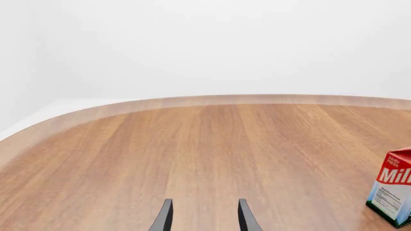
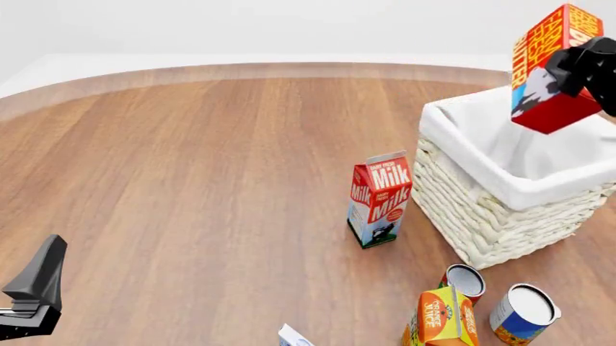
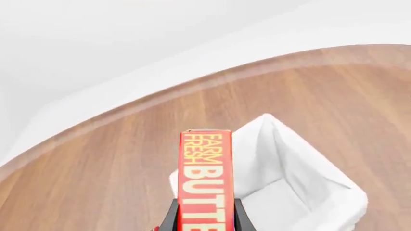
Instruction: Pick up the cream cheese box and the butter, and put them in the basket.
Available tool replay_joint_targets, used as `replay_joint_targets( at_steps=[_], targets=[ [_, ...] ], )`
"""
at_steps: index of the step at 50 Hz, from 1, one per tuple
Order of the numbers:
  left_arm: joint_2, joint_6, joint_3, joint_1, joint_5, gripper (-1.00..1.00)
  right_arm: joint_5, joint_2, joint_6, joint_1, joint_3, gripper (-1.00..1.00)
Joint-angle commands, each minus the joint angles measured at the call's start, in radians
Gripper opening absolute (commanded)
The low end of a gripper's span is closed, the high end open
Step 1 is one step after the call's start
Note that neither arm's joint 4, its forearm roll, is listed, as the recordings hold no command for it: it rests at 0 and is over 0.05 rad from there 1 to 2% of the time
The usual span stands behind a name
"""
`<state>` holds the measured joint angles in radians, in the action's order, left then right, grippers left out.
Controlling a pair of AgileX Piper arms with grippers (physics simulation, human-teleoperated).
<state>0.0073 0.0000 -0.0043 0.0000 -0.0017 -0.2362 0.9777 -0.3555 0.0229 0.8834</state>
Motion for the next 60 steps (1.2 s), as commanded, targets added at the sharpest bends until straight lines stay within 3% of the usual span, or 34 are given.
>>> replay_joint_targets(
  at_steps=[1, 60],
  targets=[
    [0.0, 0.0, 0.0, 0.0, 0.0, 1.0, 0.031, -0.005, -0.037, 0.018, -0.021, -1.0],
    [0.0, 0.0, 0.0, 0.0, 0.0, 1.0, 0.147, 0.082, -0.059, 0.036, -0.111, -1.0]
  ],
)
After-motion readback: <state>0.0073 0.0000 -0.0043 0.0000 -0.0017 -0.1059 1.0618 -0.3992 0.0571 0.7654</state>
